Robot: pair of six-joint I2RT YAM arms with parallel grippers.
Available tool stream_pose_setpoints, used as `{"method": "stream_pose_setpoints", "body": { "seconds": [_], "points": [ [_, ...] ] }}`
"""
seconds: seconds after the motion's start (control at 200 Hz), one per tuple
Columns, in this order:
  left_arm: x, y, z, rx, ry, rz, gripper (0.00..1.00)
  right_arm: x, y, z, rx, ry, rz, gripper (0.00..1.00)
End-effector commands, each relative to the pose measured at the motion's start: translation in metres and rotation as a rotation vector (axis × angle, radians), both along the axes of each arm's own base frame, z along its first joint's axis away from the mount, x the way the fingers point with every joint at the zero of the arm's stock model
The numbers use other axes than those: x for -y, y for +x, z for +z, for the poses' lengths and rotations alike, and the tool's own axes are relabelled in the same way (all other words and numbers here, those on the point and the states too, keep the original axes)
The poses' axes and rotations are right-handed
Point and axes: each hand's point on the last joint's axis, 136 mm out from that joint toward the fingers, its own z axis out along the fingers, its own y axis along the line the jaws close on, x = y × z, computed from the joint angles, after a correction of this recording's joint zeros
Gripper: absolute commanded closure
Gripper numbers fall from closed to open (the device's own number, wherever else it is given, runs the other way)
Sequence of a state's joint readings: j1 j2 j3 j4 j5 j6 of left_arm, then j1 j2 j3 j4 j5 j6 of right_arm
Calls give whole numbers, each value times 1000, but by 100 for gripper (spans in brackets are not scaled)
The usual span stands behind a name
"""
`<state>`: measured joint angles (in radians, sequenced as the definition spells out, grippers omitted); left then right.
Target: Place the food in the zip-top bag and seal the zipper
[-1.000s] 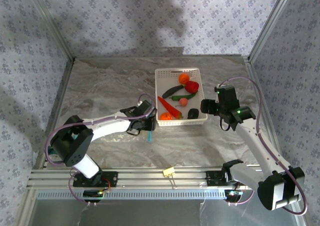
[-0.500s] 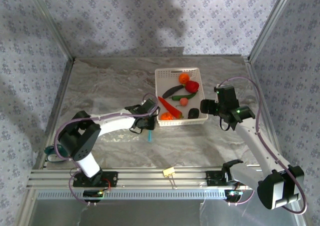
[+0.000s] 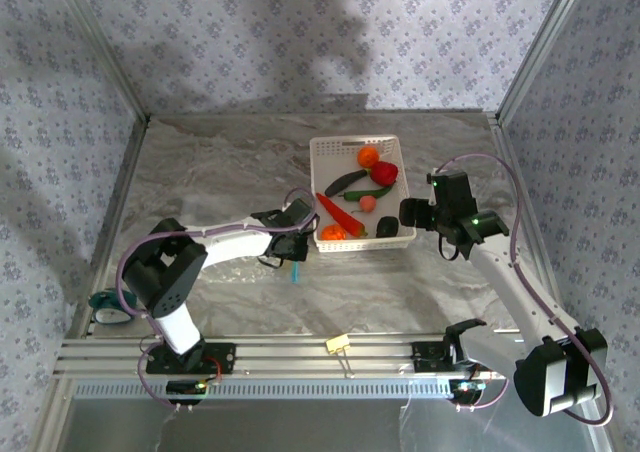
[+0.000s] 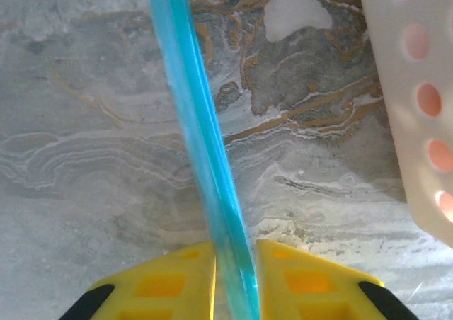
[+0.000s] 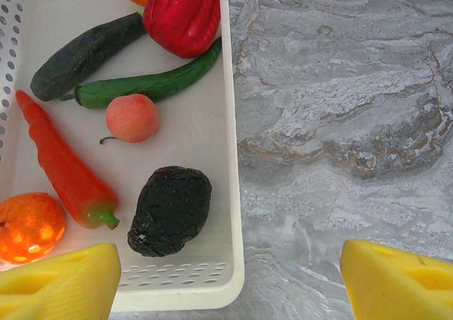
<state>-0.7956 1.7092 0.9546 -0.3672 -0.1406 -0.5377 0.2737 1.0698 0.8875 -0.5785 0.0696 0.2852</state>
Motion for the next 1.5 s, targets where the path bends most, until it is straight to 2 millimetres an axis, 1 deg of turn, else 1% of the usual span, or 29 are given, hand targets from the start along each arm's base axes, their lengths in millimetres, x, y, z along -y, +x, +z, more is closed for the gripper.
{"method": "stream_pose_setpoints", "body": {
  "seconds": [0.0, 0.105, 0.14, 0.225, 0.48, 0.605, 0.615, 0.635, 0.655, 0.675, 0.695, 0.72, 0.845, 0.92, 1.094, 1.264, 1.389, 1.499],
  "points": [
    [3, 3, 12, -1, -36, 5, 85, -3, 2, 9, 15, 22, -2, 17],
    [2, 5, 17, 4, -58, 7, 98, -3, 2, 10, 19, 28, 1, 17],
    [1, 4, 19, 3, -61, 10, 100, -4, 2, 11, 20, 31, 4, 17],
    [-3, 7, 27, 15, -74, 17, 100, -8, 2, 12, 18, 47, 16, 19],
    [-16, 14, 60, 71, -135, 23, 100, -17, 2, 17, 24, 75, 47, 24],
    [-21, 15, 69, 86, -130, 16, 100, -24, 1, 19, 22, 97, 69, 25],
    [-20, 15, 70, 85, -129, 14, 98, -25, 1, 19, 23, 97, 71, 25],
    [-20, 14, 70, 80, -126, 9, 90, -26, 1, 20, 21, 97, 73, 24],
    [-19, 14, 70, 76, -123, 1, 79, -26, 1, 20, 22, 97, 74, 24],
    [-17, 13, 69, 70, -118, -7, 70, -26, 1, 19, 20, 96, 73, 23],
    [-15, 12, 68, 66, -111, -16, 65, -26, 1, 20, 21, 95, 71, 22],
    [-14, 11, 67, 66, -98, -26, 62, -27, 1, 20, 21, 95, 71, 22],
    [-9, 12, 54, 55, -25, -40, 61, -28, 1, 21, 22, 97, 71, 19],
    [-5, 15, 47, 50, -24, -31, 61, -28, 0, 21, 20, 95, 74, 19],
    [2, 27, 36, 65, -16, -16, 61, -27, -2, 23, 25, 85, 77, 18],
    [-1, 33, 25, 57, 36, -9, 61, -26, -3, 23, 28, 83, 79, 18],
    [0, 33, 18, 42, 44, -11, 61, -25, -4, 20, 22, 76, 77, 18],
    [-5, 33, 11, 32, 72, -3, 62, -24, -3, 19, 22, 73, 76, 18]
  ]
}}
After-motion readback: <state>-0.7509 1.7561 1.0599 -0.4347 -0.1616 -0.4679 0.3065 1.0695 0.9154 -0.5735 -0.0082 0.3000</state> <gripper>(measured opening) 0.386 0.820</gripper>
